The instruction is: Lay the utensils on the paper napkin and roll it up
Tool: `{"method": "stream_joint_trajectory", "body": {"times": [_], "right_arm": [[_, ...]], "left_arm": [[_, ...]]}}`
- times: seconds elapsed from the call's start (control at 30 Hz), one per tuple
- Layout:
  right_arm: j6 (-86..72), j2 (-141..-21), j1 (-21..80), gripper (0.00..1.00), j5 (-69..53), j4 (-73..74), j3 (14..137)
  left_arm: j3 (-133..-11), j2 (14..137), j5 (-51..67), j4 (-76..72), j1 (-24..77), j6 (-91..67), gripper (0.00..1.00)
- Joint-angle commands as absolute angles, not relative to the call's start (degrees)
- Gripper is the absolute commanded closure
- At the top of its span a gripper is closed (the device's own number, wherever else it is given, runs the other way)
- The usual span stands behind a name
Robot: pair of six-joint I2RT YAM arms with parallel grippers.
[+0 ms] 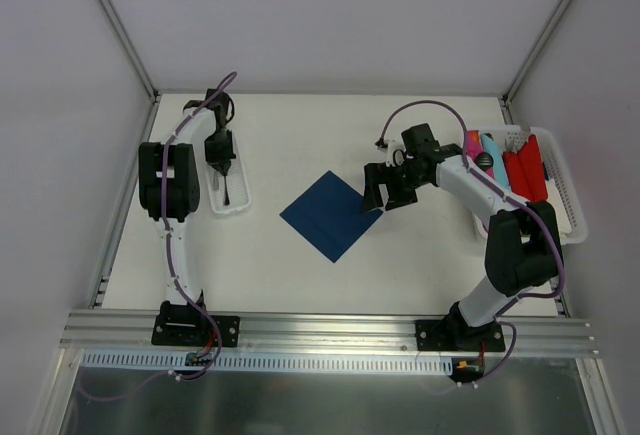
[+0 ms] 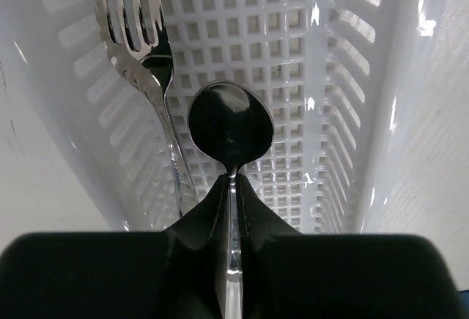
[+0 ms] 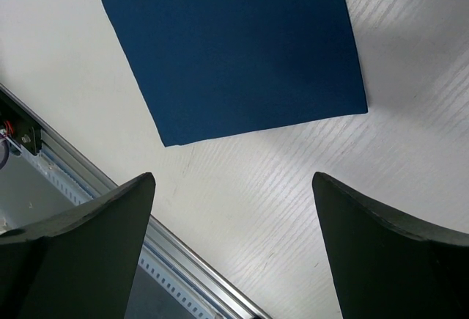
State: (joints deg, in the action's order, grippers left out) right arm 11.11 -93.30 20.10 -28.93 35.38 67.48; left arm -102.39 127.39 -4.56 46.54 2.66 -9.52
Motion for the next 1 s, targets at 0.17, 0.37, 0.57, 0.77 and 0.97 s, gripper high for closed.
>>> {"method": "stream_joint_trajectory", "body": {"times": [0.17,0.37,0.57,0.77,0.97], "right_arm": [[6.69,-91.23,20.21,0.16,-32.69,30.51,63.91],[4.84,-91.84,26.45,0.22,-26.64,23.47,58.98],[-1.56,-93.60,31.81,0.23,-19.17,16.44,56.69],[-7.90,-98.07,33.31,0.24,-15.82,14.68,58.09],[-11.60,-100.90,34.19,0.24,-19.15,15.29,58.62]], "left_arm": [[-101.51,125.51,-2.02,47.90,3.16,-12.21,1.00],[-101.69,119.80,-2.11,48.08,3.60,-13.45,1.00],[-101.43,112.86,-3.96,48.78,3.60,-15.12,1.00],[-100.29,107.23,-0.62,49.39,4.30,-16.78,1.00],[-98.70,101.78,-0.44,49.31,11.76,-21.78,1.00]]}}
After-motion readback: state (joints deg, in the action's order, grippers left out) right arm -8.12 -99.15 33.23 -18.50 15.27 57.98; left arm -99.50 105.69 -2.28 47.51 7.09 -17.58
